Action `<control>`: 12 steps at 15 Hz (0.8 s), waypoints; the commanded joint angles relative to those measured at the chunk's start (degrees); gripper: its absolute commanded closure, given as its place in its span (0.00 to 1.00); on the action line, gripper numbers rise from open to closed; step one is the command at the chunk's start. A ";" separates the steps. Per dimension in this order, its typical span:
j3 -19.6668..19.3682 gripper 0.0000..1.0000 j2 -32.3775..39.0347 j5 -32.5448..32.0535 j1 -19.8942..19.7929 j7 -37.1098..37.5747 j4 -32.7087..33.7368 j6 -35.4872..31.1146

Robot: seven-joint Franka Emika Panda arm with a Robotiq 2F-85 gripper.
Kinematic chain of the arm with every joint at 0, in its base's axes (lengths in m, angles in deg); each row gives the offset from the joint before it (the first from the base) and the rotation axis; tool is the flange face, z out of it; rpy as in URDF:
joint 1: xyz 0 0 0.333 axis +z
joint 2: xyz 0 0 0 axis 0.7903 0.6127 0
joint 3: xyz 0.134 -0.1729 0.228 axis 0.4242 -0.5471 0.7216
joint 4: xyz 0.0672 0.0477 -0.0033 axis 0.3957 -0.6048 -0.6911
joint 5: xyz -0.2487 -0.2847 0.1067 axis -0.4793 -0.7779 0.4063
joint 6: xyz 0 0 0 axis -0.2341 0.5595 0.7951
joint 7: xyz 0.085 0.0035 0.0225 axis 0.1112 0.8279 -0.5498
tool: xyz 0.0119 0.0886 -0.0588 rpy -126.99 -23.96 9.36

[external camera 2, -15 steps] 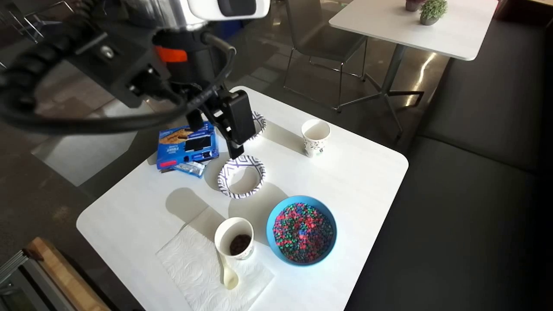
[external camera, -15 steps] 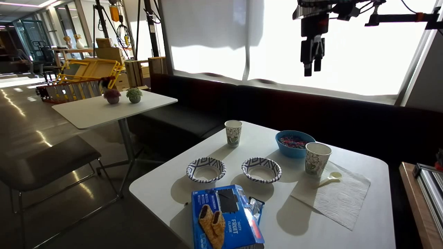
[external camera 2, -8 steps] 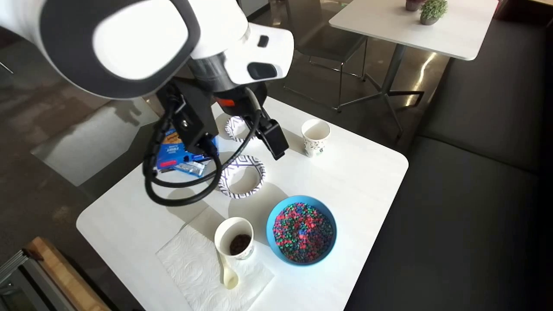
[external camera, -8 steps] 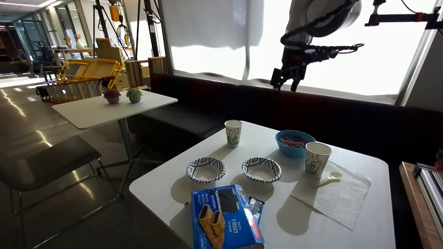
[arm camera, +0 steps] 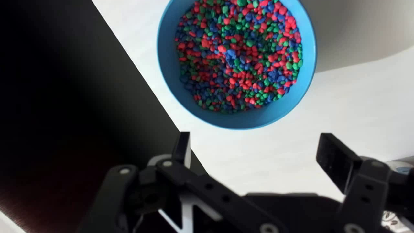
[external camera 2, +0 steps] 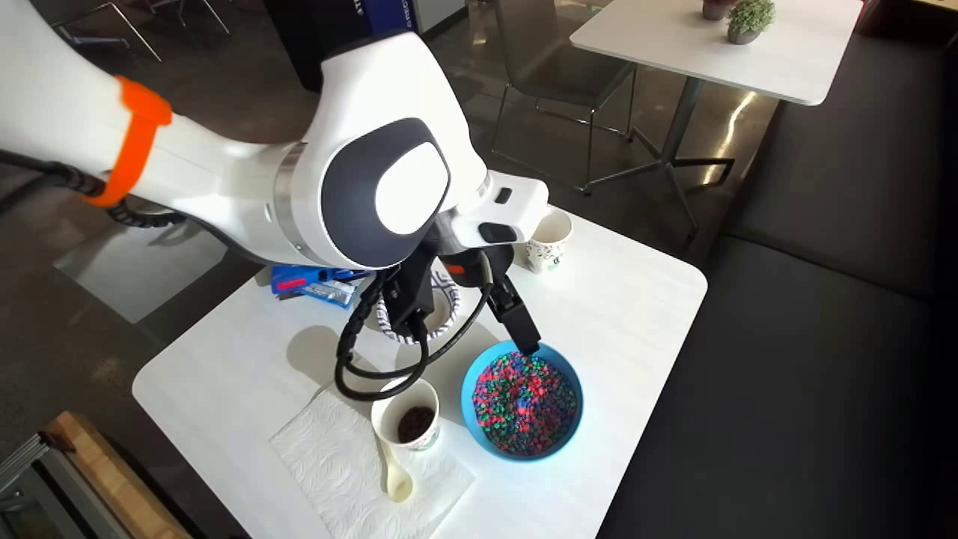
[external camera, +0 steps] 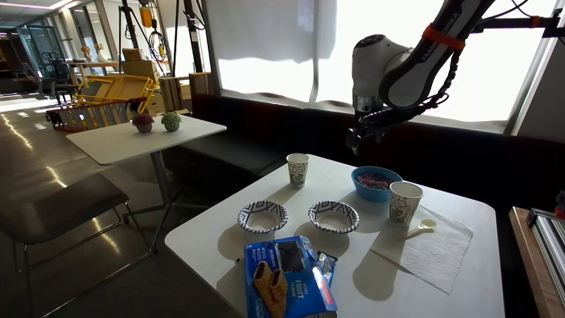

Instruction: Move the blue bowl backwards.

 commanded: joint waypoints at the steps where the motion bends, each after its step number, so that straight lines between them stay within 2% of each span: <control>1: -0.74 0.00 0.88 0.33 1.29 0.28 0.52 0.22; 5: -1.01 0.00 1.27 0.19 1.69 0.63 1.28 0.45; 6: -2.25 0.00 8.51 -2.48 2.66 5.47 4.92 -3.52; 7: -0.74 0.00 9.42 0.60 2.05 3.75 5.02 -3.71; 12: -4.00 0.00 21.38 -0.41 9.48 13.04 11.33 -4.67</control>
